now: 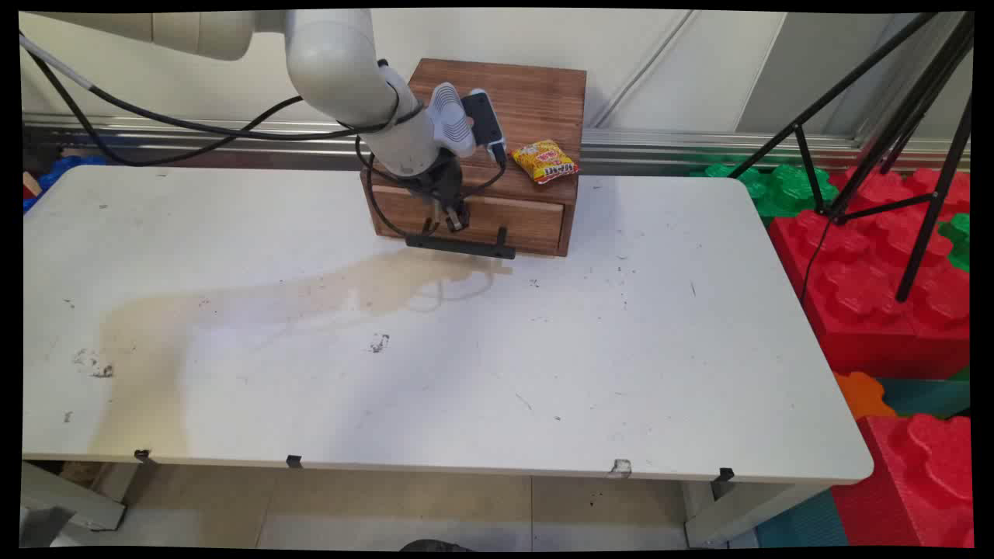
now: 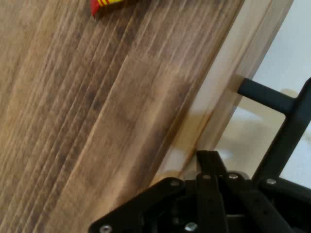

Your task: Open the drawer

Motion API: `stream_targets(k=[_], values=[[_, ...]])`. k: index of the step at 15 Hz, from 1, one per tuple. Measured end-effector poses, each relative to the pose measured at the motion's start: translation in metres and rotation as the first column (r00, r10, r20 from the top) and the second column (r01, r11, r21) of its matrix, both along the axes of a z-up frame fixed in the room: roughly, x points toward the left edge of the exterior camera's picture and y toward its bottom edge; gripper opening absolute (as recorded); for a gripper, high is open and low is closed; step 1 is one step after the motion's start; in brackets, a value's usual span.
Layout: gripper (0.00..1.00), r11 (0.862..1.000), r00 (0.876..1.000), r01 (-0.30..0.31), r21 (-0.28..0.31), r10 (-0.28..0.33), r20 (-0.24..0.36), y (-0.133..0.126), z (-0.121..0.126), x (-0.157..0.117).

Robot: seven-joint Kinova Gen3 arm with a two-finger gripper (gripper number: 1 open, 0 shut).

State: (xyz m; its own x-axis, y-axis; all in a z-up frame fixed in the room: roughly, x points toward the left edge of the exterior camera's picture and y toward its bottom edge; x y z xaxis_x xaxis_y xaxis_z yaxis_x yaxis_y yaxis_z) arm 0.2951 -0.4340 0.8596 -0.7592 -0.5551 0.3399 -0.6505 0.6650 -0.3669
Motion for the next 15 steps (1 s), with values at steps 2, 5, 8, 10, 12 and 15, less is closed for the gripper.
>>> stream_targets(k=[2,5,8,10,12,15], values=[[0.0,1.0,1.0,0.002,0.01,-0.002,0.0,0.001,0.001,0.001],[0.0,1.0,1.0,0.004,0.022,-0.004,-0.006,0.003,0.004,0.0],[0.0,1.0,1.0,-0.001,0.026,0.001,-0.019,0.007,0.01,-0.001],[0.0,1.0,0.999,-0.01,0.027,0.011,-0.033,0.011,0.016,-0.001],[0.0,0.999,0.999,-0.015,0.031,0.017,-0.047,0.015,0.021,-0.001],[0.0,0.999,0.998,-0.022,0.036,0.024,-0.066,0.02,0.03,-0.001]])
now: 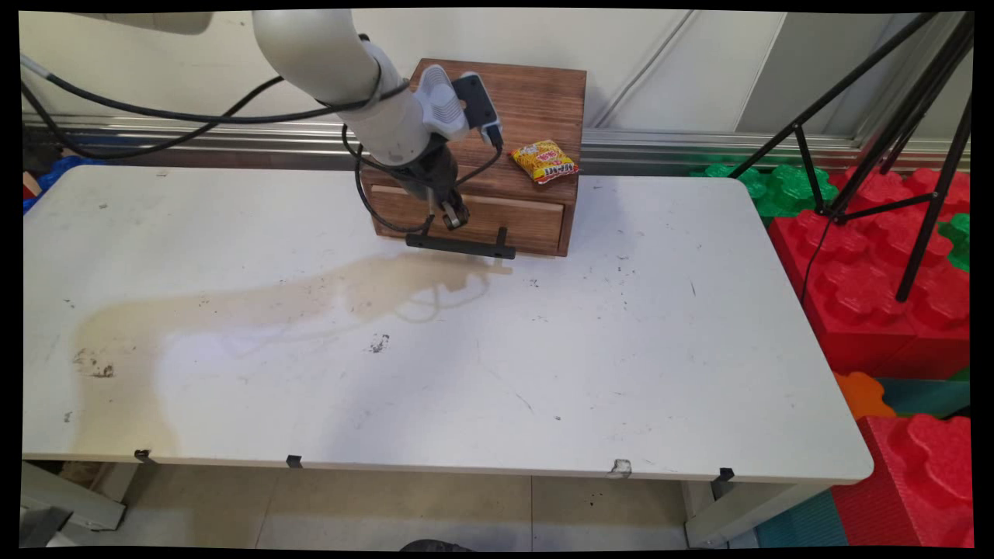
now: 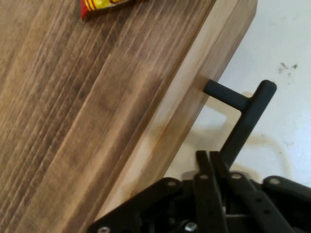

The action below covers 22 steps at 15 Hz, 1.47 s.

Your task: Open the drawer

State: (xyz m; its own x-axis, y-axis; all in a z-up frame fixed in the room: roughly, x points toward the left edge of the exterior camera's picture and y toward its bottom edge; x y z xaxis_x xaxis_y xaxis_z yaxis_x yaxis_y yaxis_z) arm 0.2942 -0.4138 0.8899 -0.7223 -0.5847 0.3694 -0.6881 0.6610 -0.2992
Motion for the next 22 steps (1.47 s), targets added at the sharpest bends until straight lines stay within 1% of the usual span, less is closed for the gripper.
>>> stream_targets(k=[1,7,13,19,22], values=[[1.0,1.0,1.0,-0.007,0.001,0.007,-0.01,0.003,0.004,0.001],[1.0,0.999,0.996,-0.05,-0.002,0.05,-0.076,0.014,0.027,0.004],[1.0,0.996,0.985,-0.09,-0.007,0.088,-0.15,0.033,0.052,0.01],[1.0,0.994,0.981,-0.105,-0.018,0.101,-0.164,0.06,0.068,0.018],[1.0,0.993,0.979,-0.117,-0.011,0.114,-0.171,0.088,0.075,0.028]])
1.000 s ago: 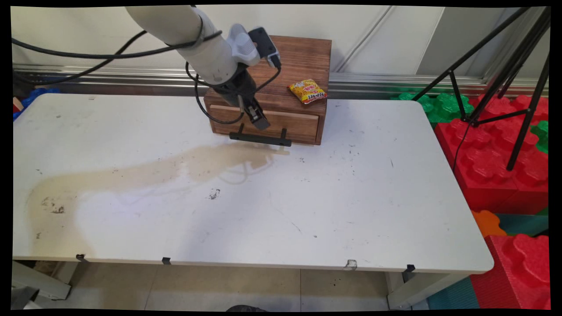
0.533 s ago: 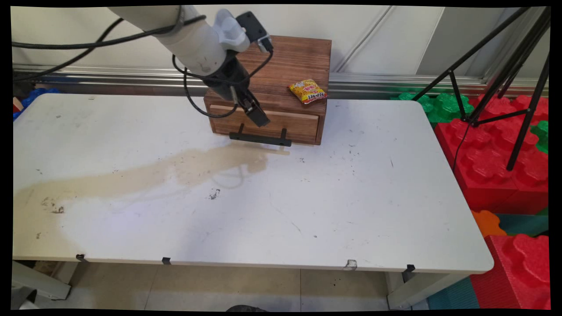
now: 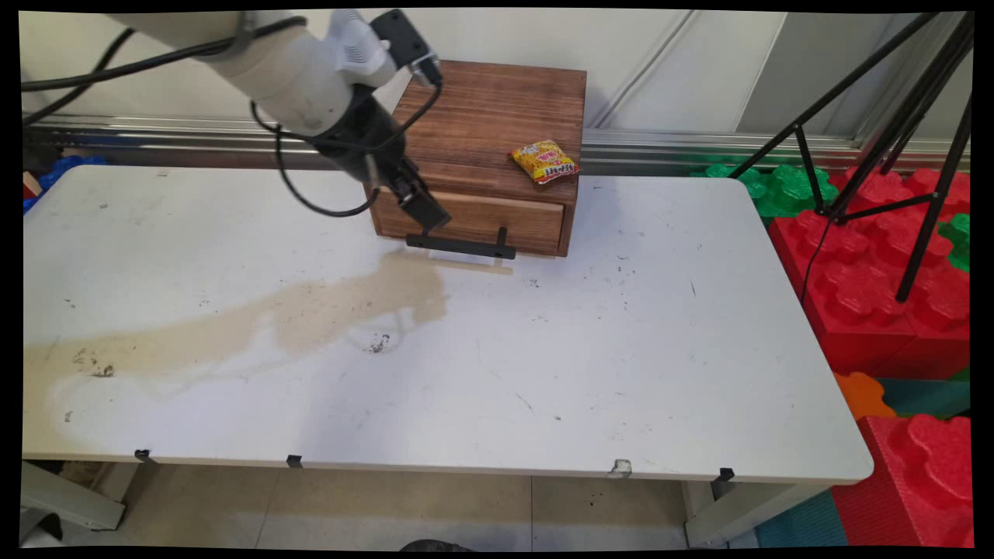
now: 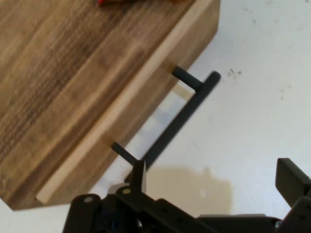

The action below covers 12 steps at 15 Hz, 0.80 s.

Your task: Open the drawer

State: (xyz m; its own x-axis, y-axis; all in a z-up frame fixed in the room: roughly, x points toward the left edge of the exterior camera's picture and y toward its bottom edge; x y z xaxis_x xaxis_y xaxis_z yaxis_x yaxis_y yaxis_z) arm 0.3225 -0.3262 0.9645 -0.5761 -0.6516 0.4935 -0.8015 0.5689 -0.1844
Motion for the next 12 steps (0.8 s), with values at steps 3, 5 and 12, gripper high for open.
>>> stream_targets(k=[3,5,12], values=[[1.0,1.0,1.0,-0.003,0.011,0.003,0.003,0.025,0.002,0.01],[1.0,1.0,1.0,-0.013,0.018,0.012,0.008,0.04,0.002,0.018],[1.0,0.997,0.998,-0.042,0.065,0.039,0.053,0.078,-0.011,0.039]])
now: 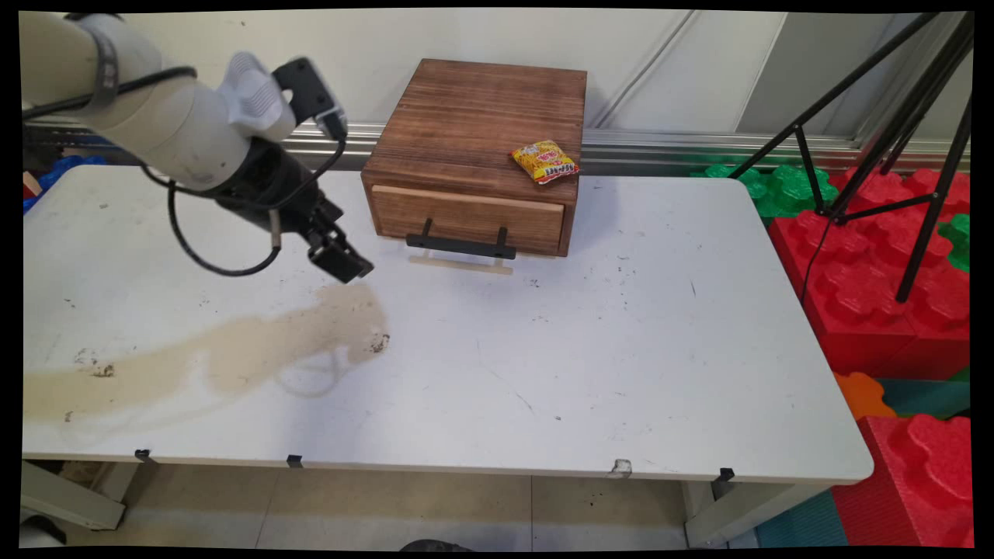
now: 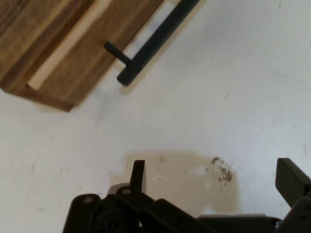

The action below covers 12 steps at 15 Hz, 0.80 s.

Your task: Open the drawer

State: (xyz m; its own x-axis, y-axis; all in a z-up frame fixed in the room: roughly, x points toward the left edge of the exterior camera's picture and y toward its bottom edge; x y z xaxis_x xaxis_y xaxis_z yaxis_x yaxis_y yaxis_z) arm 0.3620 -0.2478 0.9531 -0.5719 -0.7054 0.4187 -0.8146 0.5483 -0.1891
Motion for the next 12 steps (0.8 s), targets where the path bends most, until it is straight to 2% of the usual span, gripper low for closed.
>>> stream_targets(k=[12], values=[[1.0,0.991,0.997,-0.004,0.134,-0.005,0.072,0.024,-0.046,0.015]])
